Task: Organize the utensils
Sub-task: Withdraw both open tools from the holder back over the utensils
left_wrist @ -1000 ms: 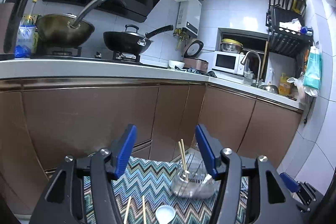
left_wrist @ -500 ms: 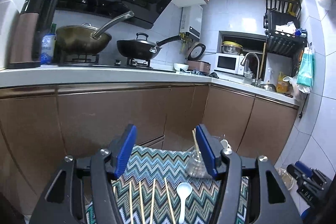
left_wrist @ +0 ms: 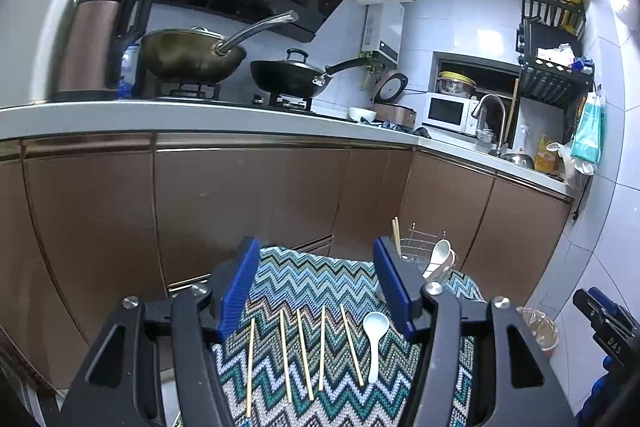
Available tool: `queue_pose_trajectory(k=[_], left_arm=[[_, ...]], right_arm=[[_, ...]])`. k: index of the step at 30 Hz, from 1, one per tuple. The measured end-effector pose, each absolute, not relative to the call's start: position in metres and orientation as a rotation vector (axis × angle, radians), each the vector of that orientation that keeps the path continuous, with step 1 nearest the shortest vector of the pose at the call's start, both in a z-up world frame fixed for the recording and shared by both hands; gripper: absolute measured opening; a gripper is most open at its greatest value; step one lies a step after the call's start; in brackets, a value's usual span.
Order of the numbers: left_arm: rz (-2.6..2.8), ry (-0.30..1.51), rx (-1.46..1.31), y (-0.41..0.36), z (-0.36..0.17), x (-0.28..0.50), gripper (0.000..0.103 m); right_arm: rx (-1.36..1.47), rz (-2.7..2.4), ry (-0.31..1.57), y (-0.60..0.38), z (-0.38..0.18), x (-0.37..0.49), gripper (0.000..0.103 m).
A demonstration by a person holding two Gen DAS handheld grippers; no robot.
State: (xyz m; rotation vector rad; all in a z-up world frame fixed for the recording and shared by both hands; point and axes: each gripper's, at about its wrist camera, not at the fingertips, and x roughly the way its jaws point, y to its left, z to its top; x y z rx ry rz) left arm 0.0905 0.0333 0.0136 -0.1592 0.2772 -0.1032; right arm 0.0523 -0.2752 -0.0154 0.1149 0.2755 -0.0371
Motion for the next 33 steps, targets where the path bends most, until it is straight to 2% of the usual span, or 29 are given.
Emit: queue_pose_trajectory(k=[6,8,14,22,33], left_arm=[[-0.099,0.272,-0.164,0.045,0.01,0.075,0.057],[-0.09,0.263,-0.172,0.051,0.01,0.07,0.057],[-0.064,0.246,-0.19,0.064,0.01,0.062,0.057],[-0.041,0.177,-0.203,0.076,0.011,0.051,0.057],[-0.072,0.21,-0.211,0.084,0.016,0.049,0.057]], right_arm=[[0.091,-0.038,0.26,-0.264,-0.011,0.043,0.072],[0.082,-0.041,0.248,-0.259,-0.009,0.04,0.085],[0.064,-0.049,0.22,-0.25,-0.004,0.032,0.101],[0.065,-0.059,0.185,-0.248,-0.001,0.028,0.103],[0.128,-0.011,0.144,-0.254,-0.001,0.026,0.103]])
